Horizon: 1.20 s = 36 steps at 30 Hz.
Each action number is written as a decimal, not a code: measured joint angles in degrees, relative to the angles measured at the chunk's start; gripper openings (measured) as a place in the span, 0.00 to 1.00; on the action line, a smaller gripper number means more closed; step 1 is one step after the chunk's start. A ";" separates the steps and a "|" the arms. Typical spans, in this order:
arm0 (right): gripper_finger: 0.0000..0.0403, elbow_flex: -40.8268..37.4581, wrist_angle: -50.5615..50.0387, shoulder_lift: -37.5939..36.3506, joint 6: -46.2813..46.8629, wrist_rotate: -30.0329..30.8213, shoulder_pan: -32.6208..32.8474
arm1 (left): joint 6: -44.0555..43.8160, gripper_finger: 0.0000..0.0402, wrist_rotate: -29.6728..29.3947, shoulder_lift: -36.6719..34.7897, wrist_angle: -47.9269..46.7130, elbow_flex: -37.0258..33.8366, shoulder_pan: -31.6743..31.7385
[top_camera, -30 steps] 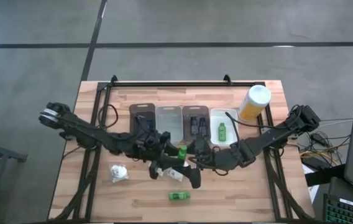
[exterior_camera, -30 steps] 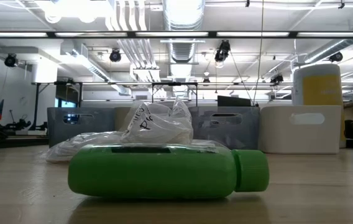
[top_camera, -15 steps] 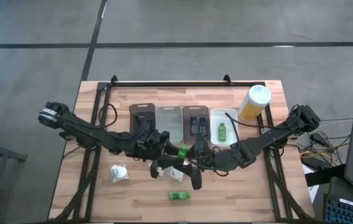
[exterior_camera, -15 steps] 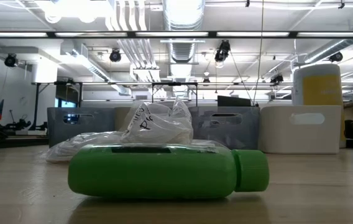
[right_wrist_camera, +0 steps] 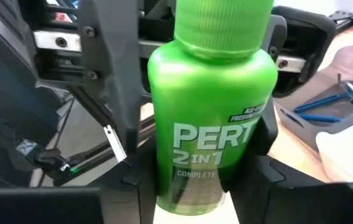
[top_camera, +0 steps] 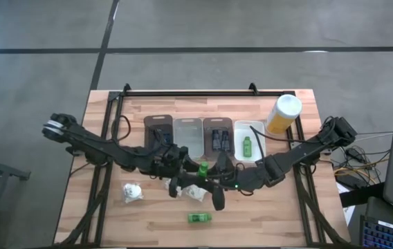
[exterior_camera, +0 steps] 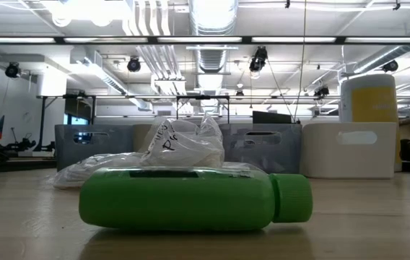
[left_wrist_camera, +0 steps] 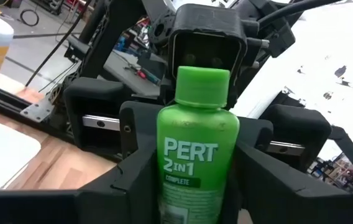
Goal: Pick & Place Travel size toiletries
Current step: Put the green shampoo into the white bin
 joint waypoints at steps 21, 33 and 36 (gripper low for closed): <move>0.37 -0.09 -35.80 -4.39 30.76 0.44 -2.69 | -10.77 0.81 -6.99 -22.25 -59.67 -0.20 -0.87; 0.37 -1.38 -67.91 -7.59 41.57 -15.36 -20.10 | -11.58 0.81 -4.57 -24.91 -72.63 -3.66 -0.52; 0.37 -3.12 -66.07 -6.83 38.16 -19.48 -26.32 | -11.36 0.81 -1.39 -24.98 -72.09 -5.93 -0.50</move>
